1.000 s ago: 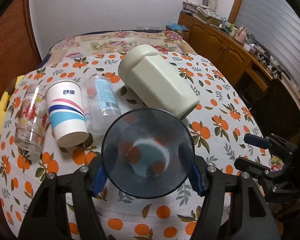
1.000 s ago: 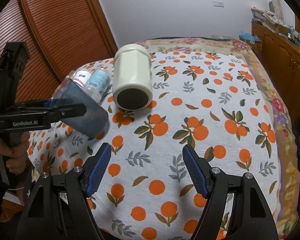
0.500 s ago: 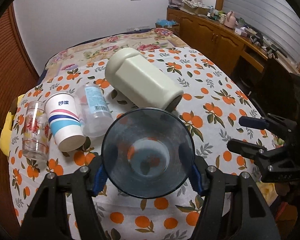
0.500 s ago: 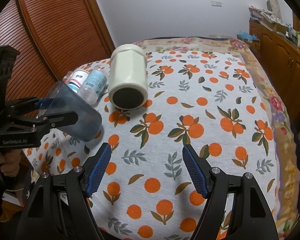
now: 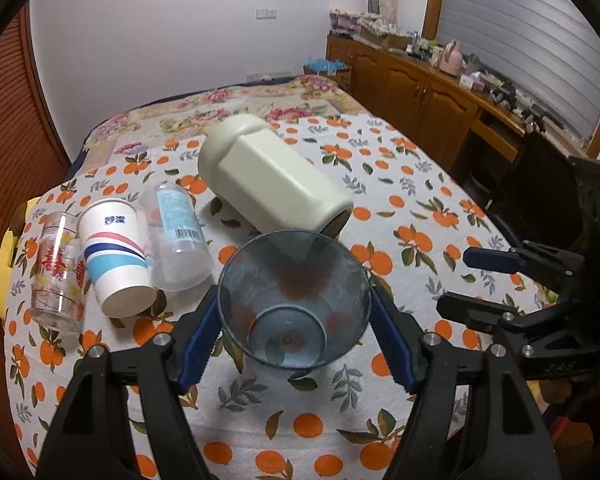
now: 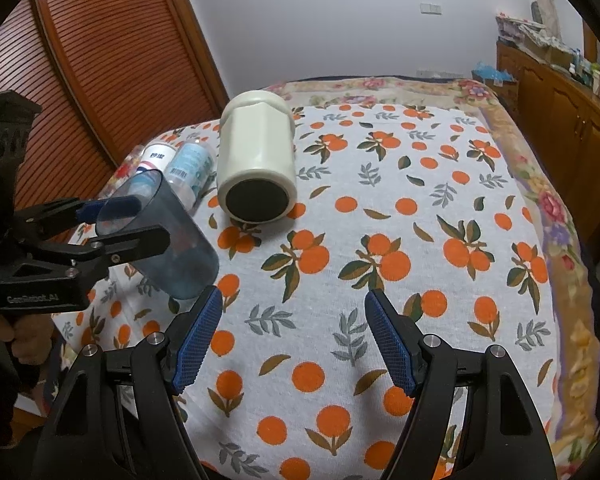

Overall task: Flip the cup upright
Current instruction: 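Rotate the blue cup upright with the left gripper, opening facing up, then lower the blue cup onto the bed and open the left gripper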

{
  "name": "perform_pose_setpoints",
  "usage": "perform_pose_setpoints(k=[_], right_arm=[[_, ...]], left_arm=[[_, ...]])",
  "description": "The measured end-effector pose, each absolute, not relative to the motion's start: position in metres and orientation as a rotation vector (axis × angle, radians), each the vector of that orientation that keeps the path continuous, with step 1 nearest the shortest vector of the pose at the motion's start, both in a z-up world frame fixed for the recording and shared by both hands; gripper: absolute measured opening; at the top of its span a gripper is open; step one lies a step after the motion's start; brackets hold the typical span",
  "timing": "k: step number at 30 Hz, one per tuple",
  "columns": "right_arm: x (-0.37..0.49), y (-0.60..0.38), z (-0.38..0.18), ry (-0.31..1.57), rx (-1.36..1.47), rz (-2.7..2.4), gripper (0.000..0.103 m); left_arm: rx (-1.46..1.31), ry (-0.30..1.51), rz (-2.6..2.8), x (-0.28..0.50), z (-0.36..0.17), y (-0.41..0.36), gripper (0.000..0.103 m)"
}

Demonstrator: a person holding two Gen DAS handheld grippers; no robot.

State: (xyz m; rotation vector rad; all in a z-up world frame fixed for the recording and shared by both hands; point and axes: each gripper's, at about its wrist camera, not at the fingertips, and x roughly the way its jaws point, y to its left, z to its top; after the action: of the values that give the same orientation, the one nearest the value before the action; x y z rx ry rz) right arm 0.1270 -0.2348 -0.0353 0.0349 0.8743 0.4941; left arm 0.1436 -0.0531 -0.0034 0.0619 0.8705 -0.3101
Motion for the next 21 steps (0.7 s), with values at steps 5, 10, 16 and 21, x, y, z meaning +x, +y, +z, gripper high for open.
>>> perform_pose_setpoints(k=[5, 10, 16, 21], right_arm=[[0.124, -0.233, -0.028, 0.846, 0.043, 0.497, 0.076], [0.117, -0.229, -0.016, 0.799, 0.054, 0.502, 0.076], [0.111, -0.228, -0.004, 0.751, 0.085, 0.500, 0.076], [0.102, -0.224, 0.002, 0.704, 0.075, 0.494, 0.078]], left_arm=[[0.020, 0.814, -0.315, 0.128, 0.011, -0.045, 0.072], [-0.014, 0.761, -0.312, 0.109, 0.023, -0.035, 0.073], [-0.026, 0.707, -0.294, 0.090, 0.032, -0.025, 0.074], [-0.001, 0.639, -0.240, 0.076, 0.034, -0.019, 0.077]])
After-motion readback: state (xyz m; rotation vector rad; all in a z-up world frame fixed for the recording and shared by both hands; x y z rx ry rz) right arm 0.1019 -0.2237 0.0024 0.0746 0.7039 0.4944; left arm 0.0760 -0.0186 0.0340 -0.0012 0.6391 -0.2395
